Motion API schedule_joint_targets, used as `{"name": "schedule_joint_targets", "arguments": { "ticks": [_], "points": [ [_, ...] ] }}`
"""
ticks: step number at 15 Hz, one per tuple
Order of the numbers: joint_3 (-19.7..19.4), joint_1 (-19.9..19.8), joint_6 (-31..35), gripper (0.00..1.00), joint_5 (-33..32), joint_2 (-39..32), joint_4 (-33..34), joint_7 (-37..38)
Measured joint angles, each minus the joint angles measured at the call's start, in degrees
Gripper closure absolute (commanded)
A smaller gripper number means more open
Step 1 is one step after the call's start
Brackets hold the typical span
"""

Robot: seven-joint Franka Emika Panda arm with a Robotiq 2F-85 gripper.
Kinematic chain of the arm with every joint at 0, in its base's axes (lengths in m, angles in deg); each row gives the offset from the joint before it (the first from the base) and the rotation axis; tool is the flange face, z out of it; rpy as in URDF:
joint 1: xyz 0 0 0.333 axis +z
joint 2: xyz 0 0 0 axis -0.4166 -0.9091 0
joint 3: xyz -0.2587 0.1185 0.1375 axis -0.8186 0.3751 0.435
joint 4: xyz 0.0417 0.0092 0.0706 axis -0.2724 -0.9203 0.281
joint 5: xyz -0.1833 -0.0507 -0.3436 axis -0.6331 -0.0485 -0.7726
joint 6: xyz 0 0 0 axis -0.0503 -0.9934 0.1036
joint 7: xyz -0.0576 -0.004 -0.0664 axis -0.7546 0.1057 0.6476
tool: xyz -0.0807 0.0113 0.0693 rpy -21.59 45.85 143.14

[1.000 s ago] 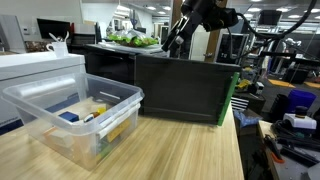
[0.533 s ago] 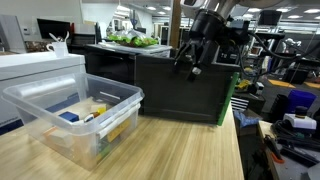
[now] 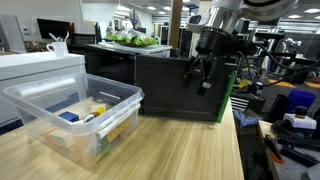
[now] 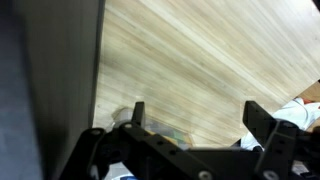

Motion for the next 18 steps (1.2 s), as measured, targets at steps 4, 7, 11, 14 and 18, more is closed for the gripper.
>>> {"name": "schedule_joint_targets", "arguments": {
  "ticks": [4, 7, 11, 14, 18],
  "points": [
    [-2.06, -0.89, -0.01, 0.00, -0.10, -0.93, -0.28, 1.04],
    [-3.64, -2.21, 0.00, 0.00, -0.10, -1.83, -0.10, 1.23],
    [-5.68, -4.41, 0.02, 0.00, -0.10, -3.54, 1.50, 1.67],
    [-6.85, -5.72, 0.02, 0.00, -0.10, -5.32, 3.14, 2.36],
    [-7.43, -6.80, 0.02, 0.00, -0.04, -7.62, 5.14, 3.39]
  ]
}}
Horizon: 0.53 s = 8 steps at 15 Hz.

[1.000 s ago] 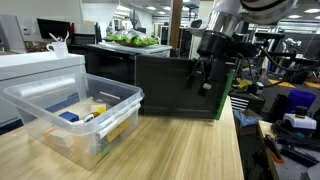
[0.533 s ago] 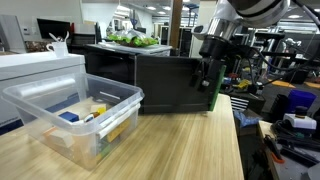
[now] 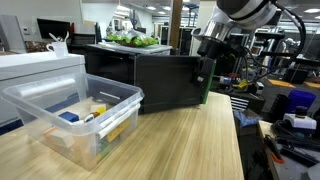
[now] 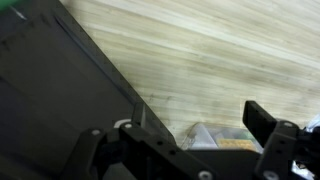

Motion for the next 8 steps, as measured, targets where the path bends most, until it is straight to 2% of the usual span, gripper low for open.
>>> {"name": "schedule_joint_targets", "arguments": {
  "ticks": [8],
  "points": [
    [-1.26, -3.01, -0.06, 0.00, 2.88, -5.18, 6.52, 1.98]
  ]
}}
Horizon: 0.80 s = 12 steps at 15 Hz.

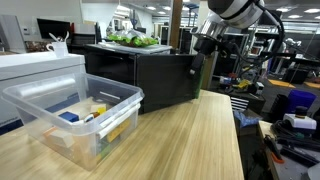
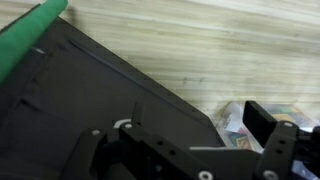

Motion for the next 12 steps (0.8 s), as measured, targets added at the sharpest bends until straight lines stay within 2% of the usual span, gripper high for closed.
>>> {"name": "schedule_joint_targets", "arguments": {
  "ticks": [2, 8, 12],
  "points": [
    [-0.36, -1.63, -0.14, 0.00, 2.68, -2.05, 3.18, 0.04],
    [-0.06, -3.24, -1.51, 0.00, 7.15, -6.20, 9.79, 0.93],
    [1.37, -3.60, -1.57, 0.00, 7.31, -7.05, 11.13, 1.33]
  ]
}}
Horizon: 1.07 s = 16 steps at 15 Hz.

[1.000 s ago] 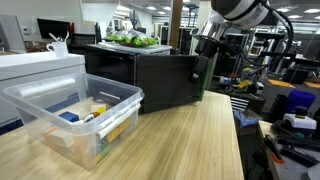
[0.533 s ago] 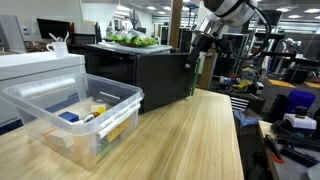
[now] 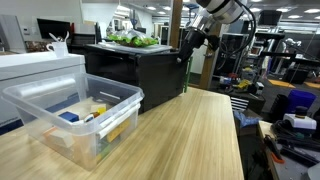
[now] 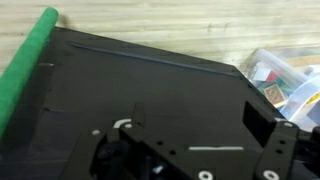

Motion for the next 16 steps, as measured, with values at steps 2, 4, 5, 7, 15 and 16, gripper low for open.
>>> {"name": "schedule_joint_targets", "arguments": {
  "ticks": [2, 4, 5, 7, 15, 16],
  "points": [
    [0.64, 0.00, 0.01, 0.00, 0.00, 0.08, -0.74, -0.15],
    [0.94, -0.06, 0.09, 0.00, -0.18, 1.45, -4.95, -1.61],
    [0.94, -0.09, 0.10, 0.00, -0.19, 1.67, -5.48, -1.81],
    [0.94, -0.14, 0.11, 0.00, -0.21, 2.26, -6.13, -1.95],
    [0.93, -0.42, 0.40, 0.00, 0.39, 0.39, -5.17, -1.63],
    [0.98, -0.57, 0.60, 0.00, 1.11, -0.35, -4.55, -1.63]
  ]
}}
